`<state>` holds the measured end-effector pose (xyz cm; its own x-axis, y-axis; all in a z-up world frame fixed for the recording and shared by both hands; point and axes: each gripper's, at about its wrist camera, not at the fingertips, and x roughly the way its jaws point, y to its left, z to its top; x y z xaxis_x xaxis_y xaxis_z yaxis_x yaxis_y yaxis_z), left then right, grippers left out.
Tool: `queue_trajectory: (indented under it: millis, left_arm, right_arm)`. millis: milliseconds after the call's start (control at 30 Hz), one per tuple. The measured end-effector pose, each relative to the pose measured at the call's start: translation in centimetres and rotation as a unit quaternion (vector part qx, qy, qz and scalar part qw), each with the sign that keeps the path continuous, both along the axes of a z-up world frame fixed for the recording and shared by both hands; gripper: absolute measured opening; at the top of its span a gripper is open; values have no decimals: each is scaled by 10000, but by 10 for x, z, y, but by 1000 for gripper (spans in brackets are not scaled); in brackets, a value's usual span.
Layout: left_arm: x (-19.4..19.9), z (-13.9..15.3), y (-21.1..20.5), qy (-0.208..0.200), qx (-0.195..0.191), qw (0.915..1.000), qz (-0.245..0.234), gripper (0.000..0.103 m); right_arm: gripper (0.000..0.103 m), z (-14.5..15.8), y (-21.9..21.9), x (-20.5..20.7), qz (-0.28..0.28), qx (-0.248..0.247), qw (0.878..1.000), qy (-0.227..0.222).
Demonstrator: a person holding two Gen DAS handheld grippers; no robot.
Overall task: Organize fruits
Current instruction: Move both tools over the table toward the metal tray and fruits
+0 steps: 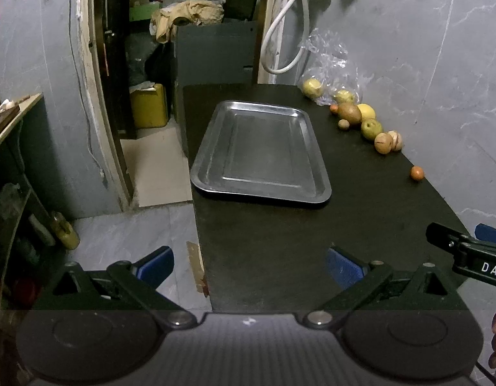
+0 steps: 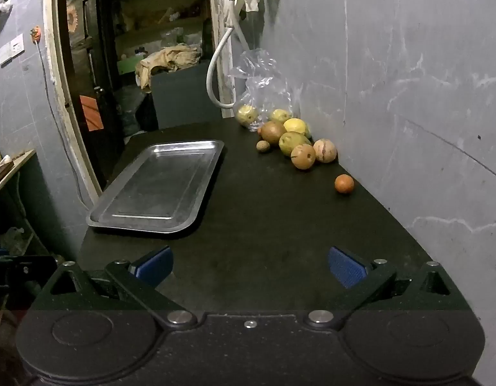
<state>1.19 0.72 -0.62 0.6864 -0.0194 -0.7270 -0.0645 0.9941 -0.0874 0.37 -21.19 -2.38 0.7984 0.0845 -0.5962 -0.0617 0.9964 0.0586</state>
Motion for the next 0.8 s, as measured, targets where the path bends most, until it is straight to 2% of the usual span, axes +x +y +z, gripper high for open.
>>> queue_trajectory:
  millis: [133, 533, 800]
  left_arm:
    - [4, -1, 2, 53, -101, 9999, 49, 102]
    - [15, -1, 2, 87, -16, 9999, 85, 103]
    - [29, -5, 0, 273, 41, 9996, 6, 103]
  right_arm:
    - [102, -1, -2, 4, -32, 10, 10000, 44]
    - [102, -4, -1, 16, -50, -32, 9998, 167]
    - [102, -7, -2, 20, -217, -34, 9995, 226]
